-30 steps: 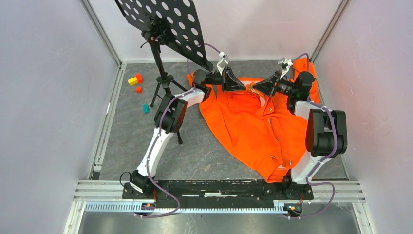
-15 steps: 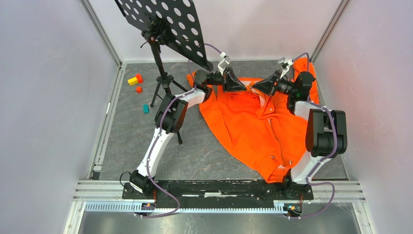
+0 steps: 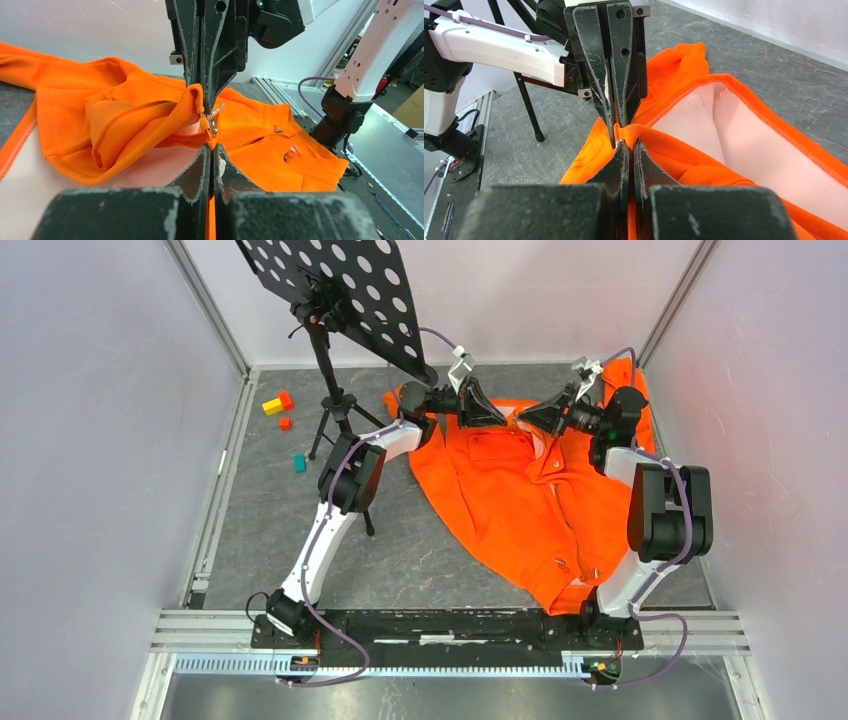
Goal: Zip up the jacket
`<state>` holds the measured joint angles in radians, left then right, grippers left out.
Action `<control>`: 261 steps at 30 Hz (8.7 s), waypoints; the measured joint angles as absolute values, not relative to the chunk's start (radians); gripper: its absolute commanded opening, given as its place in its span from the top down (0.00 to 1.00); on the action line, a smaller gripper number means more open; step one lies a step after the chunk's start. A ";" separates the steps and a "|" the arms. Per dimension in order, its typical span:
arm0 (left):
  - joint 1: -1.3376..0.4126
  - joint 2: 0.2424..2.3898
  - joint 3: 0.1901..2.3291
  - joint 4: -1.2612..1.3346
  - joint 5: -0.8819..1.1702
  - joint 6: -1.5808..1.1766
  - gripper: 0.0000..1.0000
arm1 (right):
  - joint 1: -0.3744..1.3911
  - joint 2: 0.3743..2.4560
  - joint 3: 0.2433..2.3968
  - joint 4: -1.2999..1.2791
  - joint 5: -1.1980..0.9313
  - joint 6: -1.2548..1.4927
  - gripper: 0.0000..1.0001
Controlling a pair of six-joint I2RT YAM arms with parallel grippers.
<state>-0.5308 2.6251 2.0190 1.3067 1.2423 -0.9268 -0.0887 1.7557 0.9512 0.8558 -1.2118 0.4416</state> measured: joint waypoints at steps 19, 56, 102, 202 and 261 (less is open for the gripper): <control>-0.538 2.625 2.026 1.180 1.267 -0.875 0.98 | -0.089 1.765 0.951 0.854 -1.219 0.452 1.00; -0.547 2.605 1.982 1.123 1.268 -0.896 0.95 | -0.051 1.802 0.983 0.887 -1.209 0.507 1.00; -0.795 1.938 1.056 0.995 0.145 -0.920 0.38 | -0.019 1.840 0.886 1.340 -0.953 0.975 1.00; -0.756 2.232 1.248 1.427 0.089 -1.130 0.64 | -0.019 1.834 0.869 1.459 -0.912 1.103 1.00; -0.795 2.135 1.235 0.931 0.238 -1.155 0.98 | -0.025 1.913 1.019 1.452 -0.590 0.909 1.00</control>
<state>-0.7948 2.1353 1.2346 0.9306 0.2379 -1.1549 -0.0246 1.9125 1.0195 1.4517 -0.5903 0.9089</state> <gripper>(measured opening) 0.043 0.019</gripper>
